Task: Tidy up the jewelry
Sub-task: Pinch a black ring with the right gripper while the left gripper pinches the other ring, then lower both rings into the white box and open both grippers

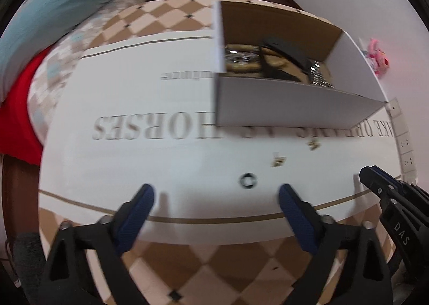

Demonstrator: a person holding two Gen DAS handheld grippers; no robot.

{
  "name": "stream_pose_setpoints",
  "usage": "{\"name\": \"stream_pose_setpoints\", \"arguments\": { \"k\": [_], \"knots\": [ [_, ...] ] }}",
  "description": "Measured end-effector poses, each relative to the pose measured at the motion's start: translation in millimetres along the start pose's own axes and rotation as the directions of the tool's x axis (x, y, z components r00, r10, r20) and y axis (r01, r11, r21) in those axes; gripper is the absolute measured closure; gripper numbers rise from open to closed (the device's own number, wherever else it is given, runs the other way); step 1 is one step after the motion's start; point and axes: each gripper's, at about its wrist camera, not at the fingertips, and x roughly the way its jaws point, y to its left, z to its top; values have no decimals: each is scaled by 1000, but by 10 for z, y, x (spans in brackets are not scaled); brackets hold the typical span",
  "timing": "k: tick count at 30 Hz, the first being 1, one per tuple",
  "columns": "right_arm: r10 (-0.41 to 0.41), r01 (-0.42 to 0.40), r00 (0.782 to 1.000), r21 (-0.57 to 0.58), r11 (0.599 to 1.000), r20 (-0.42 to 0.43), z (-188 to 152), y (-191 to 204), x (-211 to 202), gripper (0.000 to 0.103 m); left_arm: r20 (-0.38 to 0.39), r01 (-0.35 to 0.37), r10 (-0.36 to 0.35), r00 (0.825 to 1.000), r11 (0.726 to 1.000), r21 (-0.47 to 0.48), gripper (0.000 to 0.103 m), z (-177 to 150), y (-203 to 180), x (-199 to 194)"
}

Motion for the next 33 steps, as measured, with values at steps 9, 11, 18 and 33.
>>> {"name": "stream_pose_setpoints", "arguments": {
  "k": [9, 11, 18, 33],
  "knots": [
    [-10, 11, 1000, 55, 998, -15, -57, -208, 16, 90, 14, 16, -17, 1000, 998, 66, 93, -10, -219, 82],
    [-5, 6, 1000, 53, 999, -14, -66, -204, 7, 90, 19, 14, -16, 1000, 997, 74, 93, 4, -217, 89],
    [16, -16, 1000, 35, 999, 7, -44, -95, -97, 90, 48, 21, -25, 999, 997, 80, 93, 42, -179, -37],
    [181, -182, 979, 8, 983, 91, 878, 4, -572, 90, 118, 238, -239, 964, 971, 23, 93, 1079, -88, -774]
  ]
}}
